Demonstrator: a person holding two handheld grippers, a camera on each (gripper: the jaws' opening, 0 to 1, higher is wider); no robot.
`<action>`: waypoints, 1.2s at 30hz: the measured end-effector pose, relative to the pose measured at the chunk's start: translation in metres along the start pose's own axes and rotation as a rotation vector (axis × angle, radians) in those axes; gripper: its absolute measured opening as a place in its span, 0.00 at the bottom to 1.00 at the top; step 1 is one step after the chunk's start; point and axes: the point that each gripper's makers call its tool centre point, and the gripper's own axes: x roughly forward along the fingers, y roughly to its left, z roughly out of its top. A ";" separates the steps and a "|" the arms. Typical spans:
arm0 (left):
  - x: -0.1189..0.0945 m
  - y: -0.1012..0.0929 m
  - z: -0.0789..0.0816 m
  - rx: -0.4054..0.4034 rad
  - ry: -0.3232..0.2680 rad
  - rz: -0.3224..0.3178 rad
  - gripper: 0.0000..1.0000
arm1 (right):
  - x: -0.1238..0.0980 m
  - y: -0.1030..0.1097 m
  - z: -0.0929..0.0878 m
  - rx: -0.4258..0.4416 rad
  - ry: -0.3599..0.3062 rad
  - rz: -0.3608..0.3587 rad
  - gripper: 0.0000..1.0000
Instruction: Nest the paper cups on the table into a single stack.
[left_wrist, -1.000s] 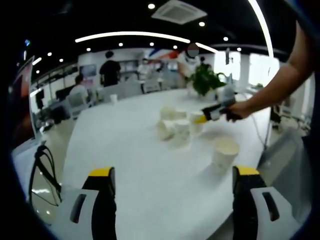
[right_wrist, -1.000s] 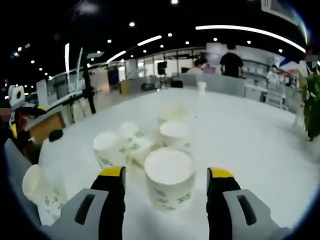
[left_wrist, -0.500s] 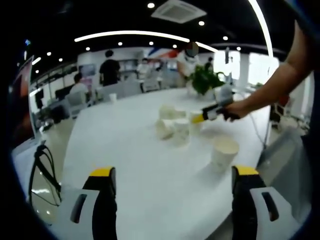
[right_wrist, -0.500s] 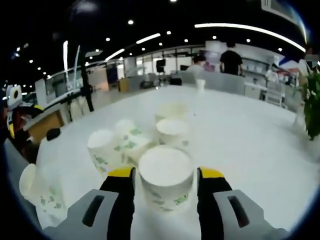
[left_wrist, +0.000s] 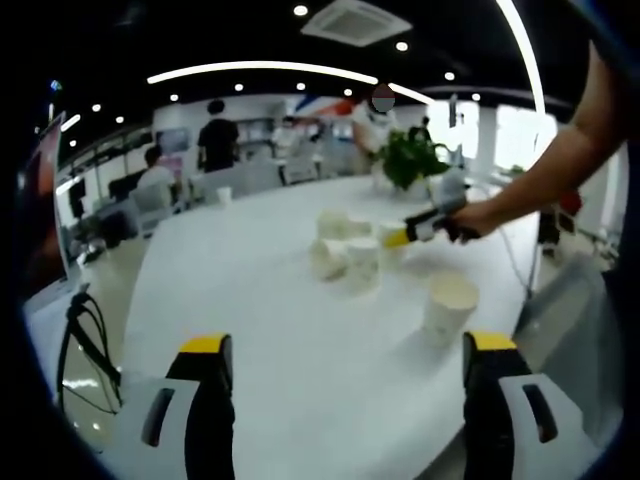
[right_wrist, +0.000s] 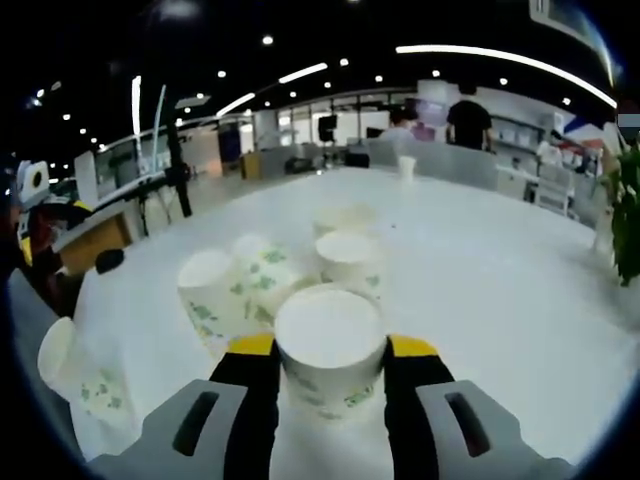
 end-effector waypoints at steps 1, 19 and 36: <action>0.000 0.000 0.000 0.001 -0.001 -0.001 0.93 | 0.000 0.000 0.000 0.001 0.000 0.001 0.38; 0.005 -0.004 0.006 -0.001 -0.021 -0.011 0.93 | -0.015 0.009 0.015 -0.029 0.032 0.037 0.37; 0.007 -0.009 0.010 0.004 -0.030 -0.026 0.93 | -0.030 0.004 0.052 -0.048 0.005 0.045 0.37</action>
